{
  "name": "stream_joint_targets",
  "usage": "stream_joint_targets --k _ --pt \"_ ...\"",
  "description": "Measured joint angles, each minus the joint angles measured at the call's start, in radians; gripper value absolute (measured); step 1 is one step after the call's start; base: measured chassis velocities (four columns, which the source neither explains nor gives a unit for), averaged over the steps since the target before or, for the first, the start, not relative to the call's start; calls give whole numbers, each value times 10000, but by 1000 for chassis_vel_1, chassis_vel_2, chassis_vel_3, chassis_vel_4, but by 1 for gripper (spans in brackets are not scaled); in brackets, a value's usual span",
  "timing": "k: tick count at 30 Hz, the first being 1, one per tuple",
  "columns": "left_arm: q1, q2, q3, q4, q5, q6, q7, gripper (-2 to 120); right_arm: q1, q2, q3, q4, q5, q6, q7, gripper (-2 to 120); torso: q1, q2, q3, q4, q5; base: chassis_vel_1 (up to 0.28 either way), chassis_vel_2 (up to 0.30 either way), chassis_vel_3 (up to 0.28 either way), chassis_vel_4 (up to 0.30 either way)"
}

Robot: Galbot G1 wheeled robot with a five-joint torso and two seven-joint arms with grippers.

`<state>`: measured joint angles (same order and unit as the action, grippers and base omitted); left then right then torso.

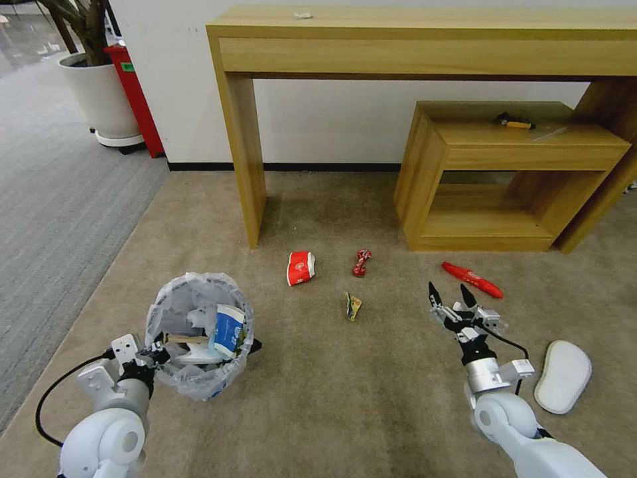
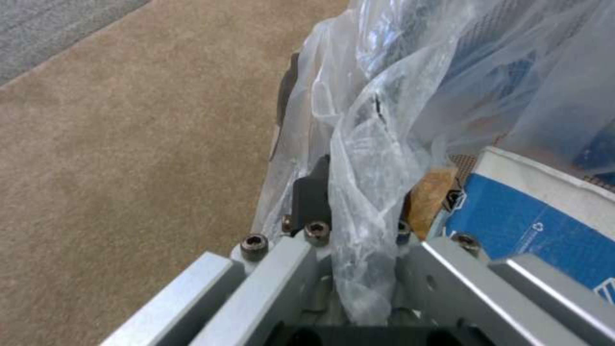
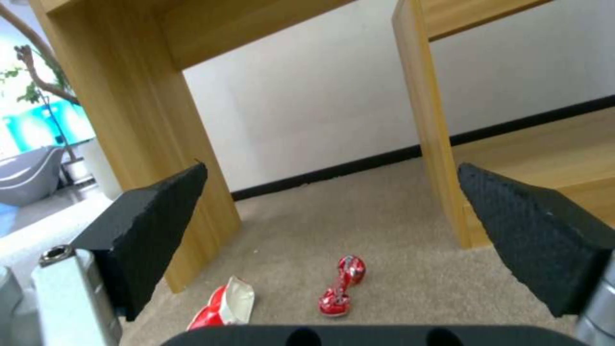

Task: Pick up the trash bin and place the garbage on the floor into it.

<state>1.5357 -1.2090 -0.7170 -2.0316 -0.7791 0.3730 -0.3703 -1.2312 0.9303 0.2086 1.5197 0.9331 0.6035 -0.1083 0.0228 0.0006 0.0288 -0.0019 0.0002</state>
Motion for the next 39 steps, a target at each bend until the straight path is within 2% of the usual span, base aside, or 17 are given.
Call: stream_joint_targets --k 29,39 --pt "591 -130 -562 -427 18 -94 176 0 -228 79 -284 -402 -81 293 -744 100 0 0 0 0 -1 -90 -92 90 89" --pt "559 -241 -512 -377 62 -95 192 0 -231 91 -320 -698 -226 451 -899 100 0 0 0 0 3 -171 -156 176 158"
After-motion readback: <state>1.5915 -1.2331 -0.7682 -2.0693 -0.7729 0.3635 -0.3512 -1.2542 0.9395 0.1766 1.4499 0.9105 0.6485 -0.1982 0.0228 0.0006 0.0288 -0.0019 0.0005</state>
